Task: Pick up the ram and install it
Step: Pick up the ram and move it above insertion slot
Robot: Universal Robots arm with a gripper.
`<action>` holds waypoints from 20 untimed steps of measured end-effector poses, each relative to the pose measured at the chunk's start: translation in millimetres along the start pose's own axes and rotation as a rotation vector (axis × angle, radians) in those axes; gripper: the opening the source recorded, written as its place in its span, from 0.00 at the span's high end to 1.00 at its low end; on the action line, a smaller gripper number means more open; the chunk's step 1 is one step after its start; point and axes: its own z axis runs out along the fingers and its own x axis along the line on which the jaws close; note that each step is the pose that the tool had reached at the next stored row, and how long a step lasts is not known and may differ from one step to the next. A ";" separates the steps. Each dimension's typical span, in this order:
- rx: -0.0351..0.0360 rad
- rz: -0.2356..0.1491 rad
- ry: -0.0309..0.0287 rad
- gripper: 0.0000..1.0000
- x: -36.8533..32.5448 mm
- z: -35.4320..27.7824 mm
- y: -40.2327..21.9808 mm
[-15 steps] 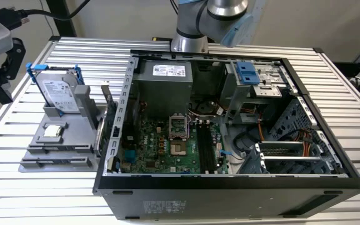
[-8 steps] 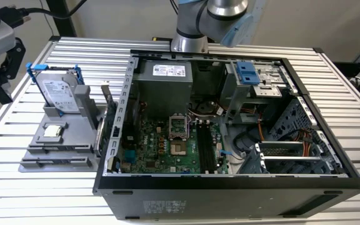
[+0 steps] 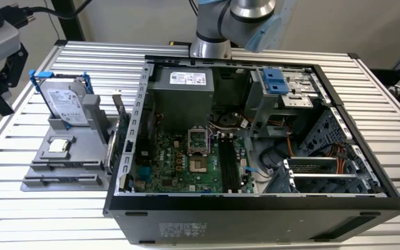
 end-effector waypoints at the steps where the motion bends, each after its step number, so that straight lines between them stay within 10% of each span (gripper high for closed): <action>1: -0.0001 -0.007 0.0003 1.00 0.0 0.0 0.0; 20: -0.0020 -0.125 0.0052 1.00 0.0 0.0 0.0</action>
